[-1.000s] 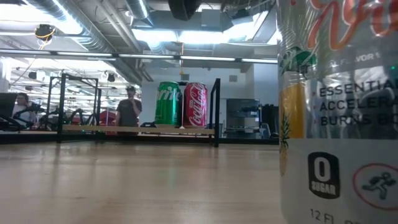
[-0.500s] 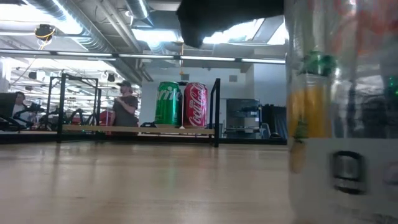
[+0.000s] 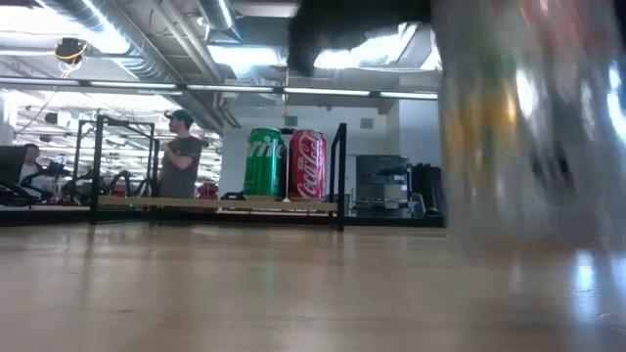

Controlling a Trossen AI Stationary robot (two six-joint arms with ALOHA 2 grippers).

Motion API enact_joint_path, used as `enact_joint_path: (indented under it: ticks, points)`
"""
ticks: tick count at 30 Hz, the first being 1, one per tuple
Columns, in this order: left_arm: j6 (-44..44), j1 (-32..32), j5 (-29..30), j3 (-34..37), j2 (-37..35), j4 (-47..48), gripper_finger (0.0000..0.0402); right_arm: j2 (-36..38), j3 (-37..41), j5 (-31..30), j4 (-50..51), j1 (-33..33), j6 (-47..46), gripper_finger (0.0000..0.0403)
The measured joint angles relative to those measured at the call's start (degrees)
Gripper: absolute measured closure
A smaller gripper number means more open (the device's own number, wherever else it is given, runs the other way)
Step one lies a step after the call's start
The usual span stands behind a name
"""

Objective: Place canned beverage on shelf
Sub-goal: Put the right white-yellow soda can on the shelf

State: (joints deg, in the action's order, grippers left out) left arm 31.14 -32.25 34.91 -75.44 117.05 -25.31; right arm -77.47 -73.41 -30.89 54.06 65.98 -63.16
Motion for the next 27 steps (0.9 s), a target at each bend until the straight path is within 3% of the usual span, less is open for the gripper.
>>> enact_joint_path:
  ticks: [5,14,20,23,27]
  points:
    - [0.2,0.6,1.4,-0.1,-9.5,6.4,0.0177,0.1,0.0,-0.2,0.1,-0.1,0.4,0.0105]
    - [0.2,9.0,0.3,-0.2,-30.6,36.5,0.0177,5.4,0.0,-0.7,8.0,-10.1,7.5,0.0105]
    - [-4.2,20.9,-4.7,-0.2,-41.8,56.6,0.0177,11.5,0.0,-2.6,14.1,-22.3,15.8,0.0105]
    - [-9.5,28.4,-8.0,0.2,-46.2,62.3,0.0177,14.1,0.0,-2.2,14.6,-30.1,20.9,0.0105]
    - [-15.7,39.9,-19.7,2.0,-50.7,62.9,0.0177,16.5,0.0,1.5,14.5,-40.2,25.8,0.0105]
